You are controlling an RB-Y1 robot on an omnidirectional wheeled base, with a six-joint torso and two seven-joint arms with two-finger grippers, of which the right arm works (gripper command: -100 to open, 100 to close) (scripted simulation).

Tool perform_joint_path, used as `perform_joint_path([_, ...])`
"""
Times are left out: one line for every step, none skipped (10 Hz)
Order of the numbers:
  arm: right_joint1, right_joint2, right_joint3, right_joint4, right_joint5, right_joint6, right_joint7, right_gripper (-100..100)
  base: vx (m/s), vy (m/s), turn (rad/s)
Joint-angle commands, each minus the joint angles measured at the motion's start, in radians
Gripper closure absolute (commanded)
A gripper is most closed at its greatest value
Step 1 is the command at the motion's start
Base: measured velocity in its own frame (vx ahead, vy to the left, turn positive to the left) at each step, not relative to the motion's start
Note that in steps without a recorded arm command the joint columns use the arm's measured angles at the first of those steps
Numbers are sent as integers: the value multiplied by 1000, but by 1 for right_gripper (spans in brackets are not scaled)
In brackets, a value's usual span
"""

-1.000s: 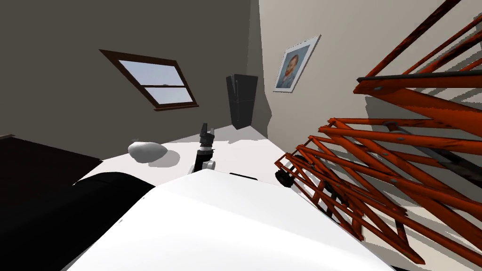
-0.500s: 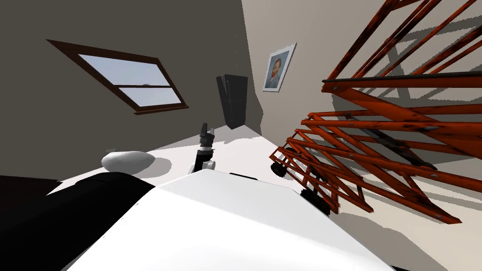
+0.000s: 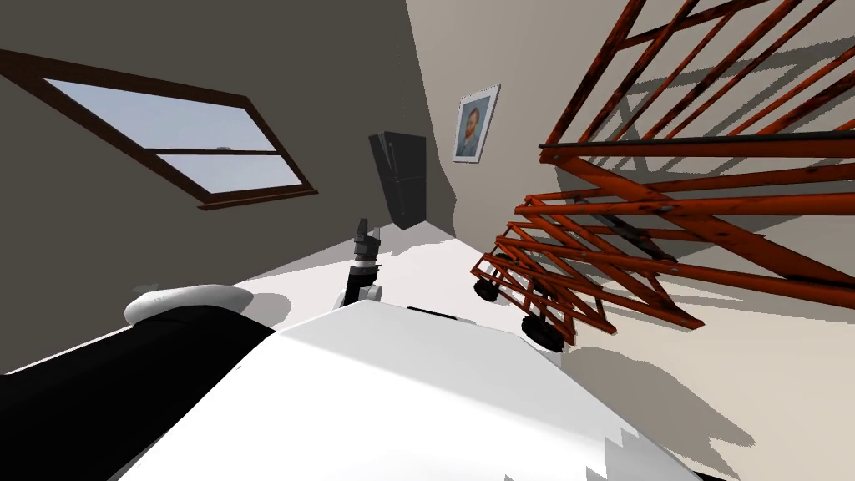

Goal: Pull the door open

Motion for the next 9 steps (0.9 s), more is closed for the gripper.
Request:
perform_joint_path([-10,2,5,30,8,2,-2,-100,-56,0,-131])
perform_joint_path([-10,0,9,43,14,13,6,-100,-69,11,-256])
perform_joint_path([-11,-3,12,55,19,23,14,-100,-94,7,-283])
perform_joint_path([-12,-5,16,66,25,32,22,-100,-114,8,-255])
perform_joint_path([-12,-5,16,66,25,32,22,-100,-73,10,-89])
perform_joint_path([-12,-8,20,80,31,44,32,-100,-71,14,-173])
perform_joint_path([-13,-10,23,90,36,53,39,-100,-88,27,-325])
perform_joint_path([-13,-12,26,99,40,61,45,-100,-94,34,-286])
perform_joint_path([-14,-15,30,114,47,73,55,-100,-107,31,-358])
